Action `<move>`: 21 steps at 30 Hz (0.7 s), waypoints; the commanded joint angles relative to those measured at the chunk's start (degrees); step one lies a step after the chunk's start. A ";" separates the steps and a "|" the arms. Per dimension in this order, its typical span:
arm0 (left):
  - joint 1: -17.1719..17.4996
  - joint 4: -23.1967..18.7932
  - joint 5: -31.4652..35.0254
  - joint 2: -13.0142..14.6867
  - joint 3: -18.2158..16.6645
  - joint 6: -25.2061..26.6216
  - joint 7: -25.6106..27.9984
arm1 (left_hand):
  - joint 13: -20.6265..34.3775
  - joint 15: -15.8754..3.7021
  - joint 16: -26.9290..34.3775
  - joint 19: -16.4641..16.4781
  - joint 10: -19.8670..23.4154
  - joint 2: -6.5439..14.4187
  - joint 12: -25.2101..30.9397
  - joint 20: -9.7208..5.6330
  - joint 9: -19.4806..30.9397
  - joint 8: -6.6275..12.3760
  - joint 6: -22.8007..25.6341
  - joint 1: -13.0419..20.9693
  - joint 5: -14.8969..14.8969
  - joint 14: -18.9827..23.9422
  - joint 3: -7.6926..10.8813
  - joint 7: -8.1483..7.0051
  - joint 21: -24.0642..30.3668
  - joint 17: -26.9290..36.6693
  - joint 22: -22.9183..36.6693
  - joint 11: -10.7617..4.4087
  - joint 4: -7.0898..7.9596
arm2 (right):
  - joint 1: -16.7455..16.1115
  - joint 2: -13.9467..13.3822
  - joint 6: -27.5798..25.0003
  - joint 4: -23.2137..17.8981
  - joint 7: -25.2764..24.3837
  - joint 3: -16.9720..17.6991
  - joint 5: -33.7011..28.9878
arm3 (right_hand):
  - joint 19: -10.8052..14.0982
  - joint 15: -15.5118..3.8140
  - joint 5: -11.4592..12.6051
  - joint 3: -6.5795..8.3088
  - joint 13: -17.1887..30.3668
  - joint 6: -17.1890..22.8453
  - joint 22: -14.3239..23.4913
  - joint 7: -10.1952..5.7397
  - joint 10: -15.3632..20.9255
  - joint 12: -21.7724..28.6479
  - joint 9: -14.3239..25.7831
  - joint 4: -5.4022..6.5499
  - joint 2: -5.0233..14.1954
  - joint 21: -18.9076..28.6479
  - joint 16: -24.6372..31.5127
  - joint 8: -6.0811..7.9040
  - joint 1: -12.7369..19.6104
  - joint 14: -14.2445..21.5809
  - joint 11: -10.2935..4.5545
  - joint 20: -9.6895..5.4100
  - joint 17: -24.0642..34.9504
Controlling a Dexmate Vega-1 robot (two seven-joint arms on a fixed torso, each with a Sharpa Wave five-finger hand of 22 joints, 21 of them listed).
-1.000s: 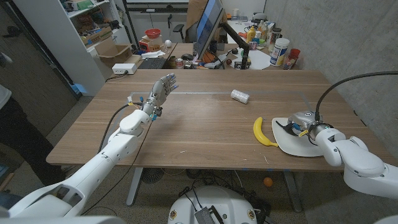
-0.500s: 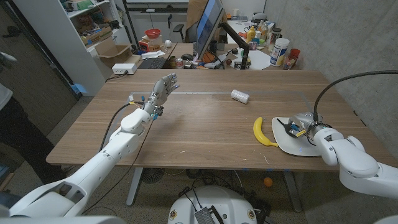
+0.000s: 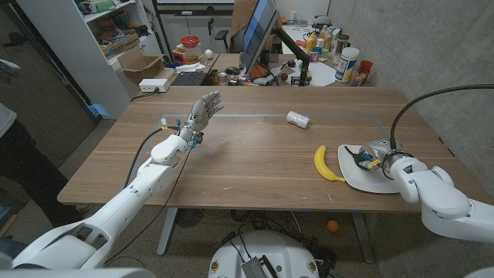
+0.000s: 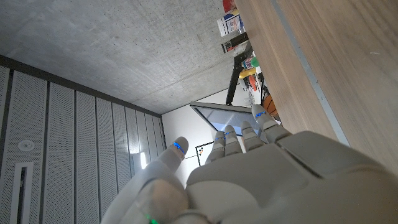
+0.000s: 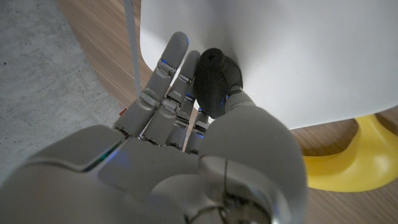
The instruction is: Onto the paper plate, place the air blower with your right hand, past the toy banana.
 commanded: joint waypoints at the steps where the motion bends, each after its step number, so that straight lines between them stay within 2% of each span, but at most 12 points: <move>1: -0.69 1.20 -0.25 -0.56 0.29 -0.18 -0.77 | 0.19 0.33 0.19 0.22 -0.07 5.98 -0.01 0.45 0.11 0.01 -0.39 -0.08 0.07 0.01 0.10 0.11 -0.06 0.21 0.23 0.15 -0.31 | 0.67 -1.51 -0.73 -1.05 -0.22 0.09 1.49 | 0.49 -3.76 0.59 -0.78 -1.50 -1.25 0.07 0.26 -1.99 -2.58 -0.64 0.29 -0.59 -0.27 -0.03 -0.22 -1.59 -3.22 0.35 -1.07 -2.52; 6: -0.68 1.05 -0.11 -0.54 0.27 -0.17 -0.54 | 0.19 0.34 0.21 0.32 -0.06 5.98 0.00 0.56 0.11 0.01 -0.43 -0.04 0.07 0.05 0.14 0.10 -0.05 0.21 0.23 0.17 -0.32 | 0.65 -2.11 -1.10 -1.38 -0.73 0.68 3.00 | 0.72 -3.73 0.62 -1.50 -2.34 -2.52 0.04 0.49 -3.33 -4.14 -1.02 0.77 -1.41 -0.50 0.27 -0.39 -2.73 -4.26 0.21 -0.84 -3.83; 15: -0.58 0.87 -0.15 -0.49 0.36 -0.03 -0.65 | 0.19 0.36 0.23 0.41 -0.08 5.95 0.00 0.57 0.11 0.03 -0.44 -0.01 0.06 0.11 0.18 0.09 -0.05 0.21 0.23 0.33 -0.32 | 1.22 -3.18 -2.84 -2.30 -0.12 0.66 3.85 | 0.57 -3.81 0.83 -1.96 -3.17 -2.85 0.02 0.46 -3.60 -5.30 -1.42 1.23 -1.70 -0.93 0.52 -0.16 -3.60 -5.15 0.44 -0.70 -5.03; 17: -0.54 0.82 -0.10 -0.50 0.34 -0.16 -0.60 | 0.18 0.34 0.23 0.42 -0.13 5.94 -0.02 0.57 0.11 0.04 -0.42 -0.01 0.06 0.11 0.18 0.06 -0.06 0.21 0.23 0.22 -0.31 | 1.03 -3.80 -2.93 -2.52 -0.22 1.12 5.07 | 0.74 -3.75 0.86 -2.17 -3.39 -2.66 0.02 0.88 -3.46 -5.52 -1.52 1.42 -1.86 -0.98 0.67 0.01 -3.96 -5.14 0.41 -0.62 -5.34; 21: -0.32 0.38 -0.05 -0.32 0.27 -0.10 -0.42 | 0.18 0.31 0.24 0.42 -0.06 5.92 0.02 0.57 0.11 0.05 -0.43 -0.01 0.05 0.13 0.19 0.07 -0.08 0.21 0.23 0.19 -0.30 | 0.55 -4.80 -2.94 -2.89 -1.31 1.48 6.44 | 0.74 -3.66 0.93 -3.12 -3.94 -2.70 0.01 1.34 -3.62 -6.32 -1.76 1.81 -3.12 -1.30 0.78 0.17 -5.08 -5.47 0.53 -0.50 -6.26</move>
